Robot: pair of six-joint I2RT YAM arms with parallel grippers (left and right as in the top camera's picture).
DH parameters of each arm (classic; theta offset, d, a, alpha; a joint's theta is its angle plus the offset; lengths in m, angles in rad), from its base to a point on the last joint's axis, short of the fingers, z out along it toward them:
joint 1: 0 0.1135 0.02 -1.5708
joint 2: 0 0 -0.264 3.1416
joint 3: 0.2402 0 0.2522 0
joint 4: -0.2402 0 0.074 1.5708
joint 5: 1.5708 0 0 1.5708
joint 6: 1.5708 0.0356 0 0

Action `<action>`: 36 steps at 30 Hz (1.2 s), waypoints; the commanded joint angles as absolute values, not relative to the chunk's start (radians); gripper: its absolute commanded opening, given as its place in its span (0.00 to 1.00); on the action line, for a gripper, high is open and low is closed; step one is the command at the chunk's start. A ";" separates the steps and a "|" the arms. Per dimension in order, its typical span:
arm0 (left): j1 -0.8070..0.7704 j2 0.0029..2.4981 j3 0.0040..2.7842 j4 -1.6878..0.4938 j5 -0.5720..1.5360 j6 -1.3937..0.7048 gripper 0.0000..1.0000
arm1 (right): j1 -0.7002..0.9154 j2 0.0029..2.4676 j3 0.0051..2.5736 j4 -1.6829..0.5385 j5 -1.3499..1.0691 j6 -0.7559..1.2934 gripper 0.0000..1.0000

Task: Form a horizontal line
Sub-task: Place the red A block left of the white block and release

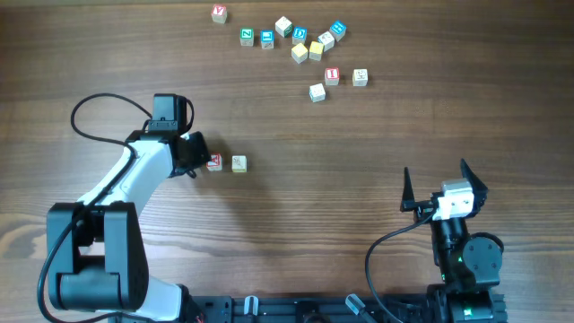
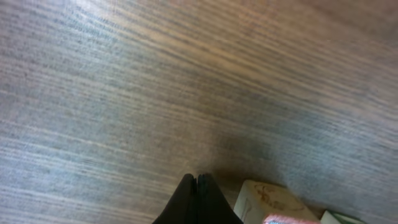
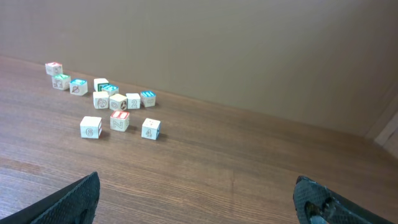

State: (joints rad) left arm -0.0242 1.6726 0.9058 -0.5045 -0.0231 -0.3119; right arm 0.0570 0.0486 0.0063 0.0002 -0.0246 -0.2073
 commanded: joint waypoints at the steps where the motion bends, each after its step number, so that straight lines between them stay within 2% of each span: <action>1: -0.021 1.684 0.901 -0.489 0.041 -0.295 0.04 | 0.055 0.044 0.005 0.005 -0.023 -0.213 1.00; 4: -0.031 1.684 0.901 -0.491 0.113 -0.295 0.04 | 0.055 0.044 0.005 0.005 -0.023 -0.213 1.00; 15: -0.103 1.684 0.901 -0.513 0.115 -0.295 0.04 | 0.055 0.044 0.005 0.005 -0.023 -0.213 1.00; 36: -0.103 1.684 0.901 -0.521 0.142 -0.326 0.04 | 0.055 0.044 0.005 0.005 -0.023 -0.213 1.00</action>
State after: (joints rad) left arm -0.1001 1.6730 0.9058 -0.5232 0.1265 -0.3168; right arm 0.0570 0.0486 0.0063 0.0002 -0.0246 -0.2073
